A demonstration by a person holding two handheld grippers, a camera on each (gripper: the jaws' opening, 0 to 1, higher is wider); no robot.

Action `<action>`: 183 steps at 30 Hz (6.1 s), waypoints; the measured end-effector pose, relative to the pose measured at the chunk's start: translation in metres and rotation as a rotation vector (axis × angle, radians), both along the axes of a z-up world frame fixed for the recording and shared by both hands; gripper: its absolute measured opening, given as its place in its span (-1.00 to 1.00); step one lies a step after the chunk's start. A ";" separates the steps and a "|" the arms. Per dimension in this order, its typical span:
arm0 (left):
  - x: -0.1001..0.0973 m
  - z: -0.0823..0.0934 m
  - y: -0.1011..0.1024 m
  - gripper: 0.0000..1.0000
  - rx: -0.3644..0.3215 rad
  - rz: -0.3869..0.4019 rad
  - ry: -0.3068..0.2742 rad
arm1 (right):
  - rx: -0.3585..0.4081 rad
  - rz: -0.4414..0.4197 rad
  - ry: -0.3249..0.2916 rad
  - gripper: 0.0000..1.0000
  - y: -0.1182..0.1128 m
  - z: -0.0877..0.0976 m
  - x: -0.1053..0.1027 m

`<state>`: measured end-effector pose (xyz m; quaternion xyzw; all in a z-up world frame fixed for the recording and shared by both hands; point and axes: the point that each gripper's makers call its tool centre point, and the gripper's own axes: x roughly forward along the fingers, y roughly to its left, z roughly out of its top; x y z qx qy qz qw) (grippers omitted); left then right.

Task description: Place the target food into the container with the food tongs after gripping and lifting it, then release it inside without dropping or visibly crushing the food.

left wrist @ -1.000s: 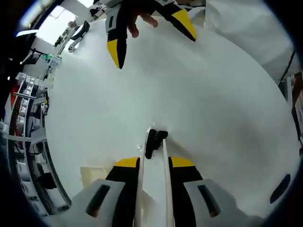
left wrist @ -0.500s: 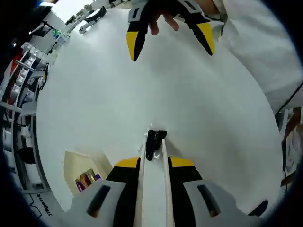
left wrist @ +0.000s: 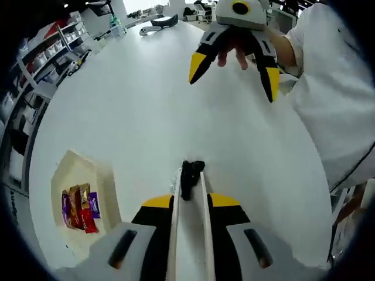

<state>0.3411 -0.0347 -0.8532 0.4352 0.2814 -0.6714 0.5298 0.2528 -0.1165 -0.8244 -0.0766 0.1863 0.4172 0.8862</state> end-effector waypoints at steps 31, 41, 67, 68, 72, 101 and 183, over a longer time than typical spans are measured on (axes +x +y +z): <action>0.021 0.027 0.022 -0.65 -0.223 0.189 0.041 | -0.009 0.011 0.003 0.29 0.007 -0.001 0.000; 0.035 0.051 0.025 -0.65 -0.275 0.224 -0.001 | -0.005 0.010 0.004 0.29 0.006 -0.002 -0.001; 0.132 0.069 0.028 -0.64 -0.287 0.378 -0.063 | -0.005 -0.019 -0.010 0.29 -0.011 0.008 0.000; 0.136 0.067 0.027 -0.64 -0.283 0.382 -0.062 | -0.009 -0.023 -0.009 0.29 -0.012 0.007 0.000; 0.150 0.061 0.023 -0.64 -0.270 0.404 -0.064 | -0.010 -0.026 -0.011 0.29 -0.014 0.009 0.000; 0.204 0.037 0.011 -0.63 -0.224 0.481 -0.124 | -0.015 -0.053 0.002 0.29 -0.023 0.005 0.004; 0.105 0.050 0.068 -0.58 -0.372 0.509 -0.119 | -0.044 0.031 -0.032 0.30 0.019 0.015 -0.007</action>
